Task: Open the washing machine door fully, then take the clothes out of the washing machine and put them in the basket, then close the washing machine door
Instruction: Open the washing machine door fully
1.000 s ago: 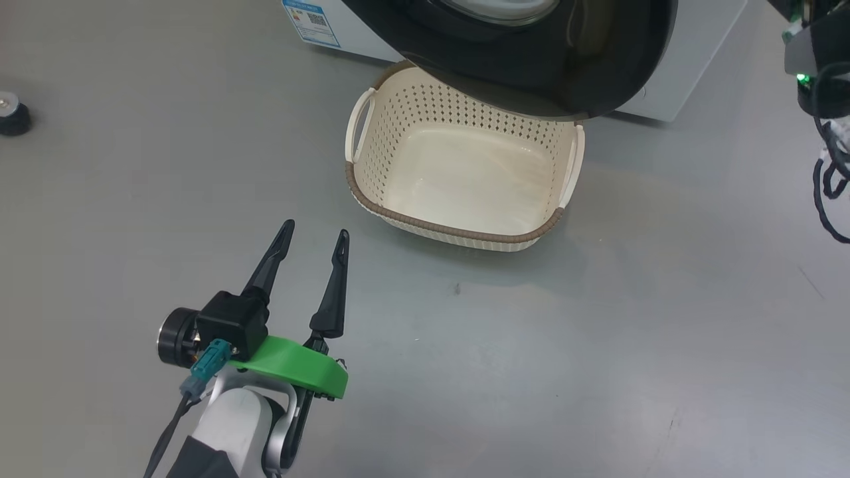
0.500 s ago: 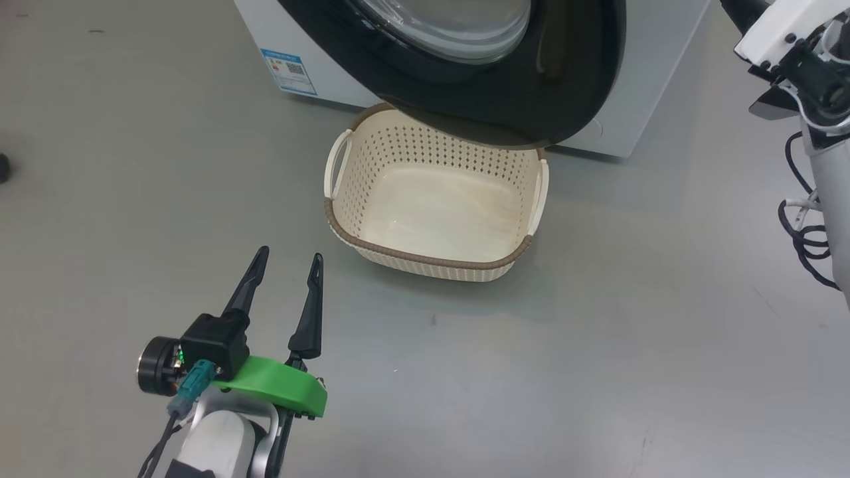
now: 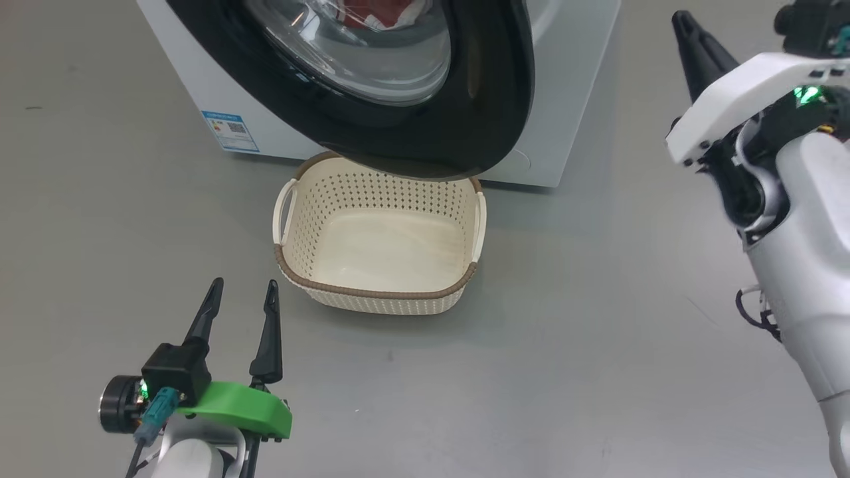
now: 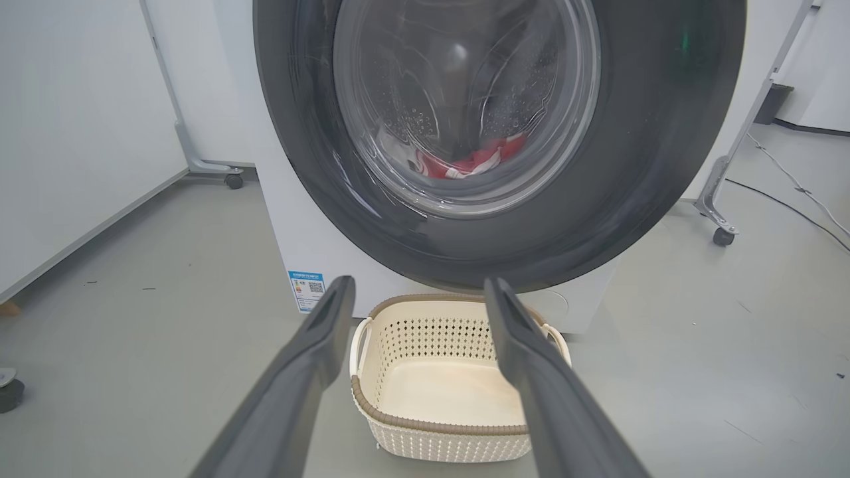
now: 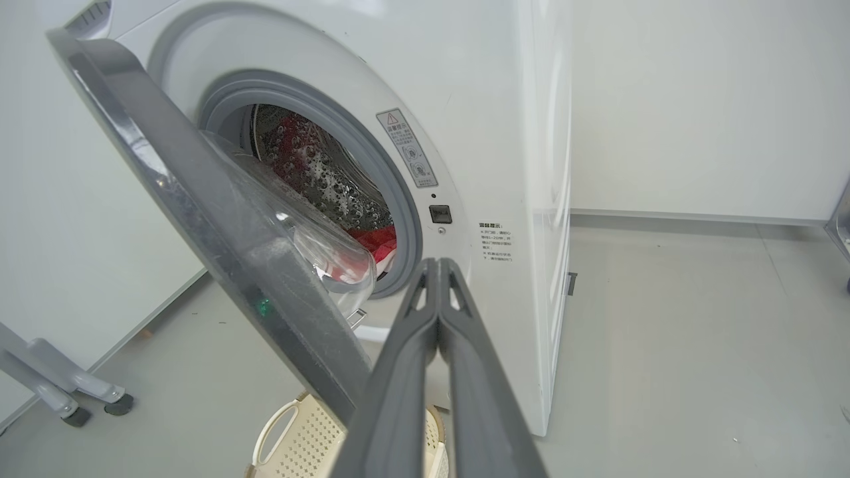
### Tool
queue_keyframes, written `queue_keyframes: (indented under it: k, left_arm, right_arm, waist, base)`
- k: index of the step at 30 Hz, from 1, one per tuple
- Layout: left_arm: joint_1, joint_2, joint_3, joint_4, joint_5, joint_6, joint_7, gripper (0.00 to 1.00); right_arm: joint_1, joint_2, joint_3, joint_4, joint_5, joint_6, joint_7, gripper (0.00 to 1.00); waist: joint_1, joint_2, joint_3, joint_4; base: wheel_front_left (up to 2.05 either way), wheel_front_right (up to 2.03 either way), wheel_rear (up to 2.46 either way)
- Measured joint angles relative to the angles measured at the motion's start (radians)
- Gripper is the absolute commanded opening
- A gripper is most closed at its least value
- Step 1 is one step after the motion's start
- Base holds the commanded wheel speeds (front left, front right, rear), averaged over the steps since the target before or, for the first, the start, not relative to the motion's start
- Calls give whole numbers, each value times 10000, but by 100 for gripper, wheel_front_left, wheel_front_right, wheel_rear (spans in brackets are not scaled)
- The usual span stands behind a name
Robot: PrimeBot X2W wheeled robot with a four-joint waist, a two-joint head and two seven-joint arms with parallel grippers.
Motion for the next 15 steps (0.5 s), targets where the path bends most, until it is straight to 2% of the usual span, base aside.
queue_keyframes:
  k: [6,9,15]
  left_arm:
    - [182,33,107,-58,107,0,0,100]
    - [311,33,171,-127,224,-2,0,100]
    - [391,27,128,-169,351,-44,0,100]
  right_arm:
    - [1104,-217,698,-380,-1300,0,-1419,0]
    - [1787,-190,591,-458,-1327,-13,-2079,0]
    - [3275,69,412,-476,-1369,-510,-3068,0]
  waist:
    - [0,0,-296,-496]
    - [0,1,-432,-700]
    - [0,0,-698,-927]
  base:
    - [0,0,0]
    - [0,0,0]
    - [0,0,0]
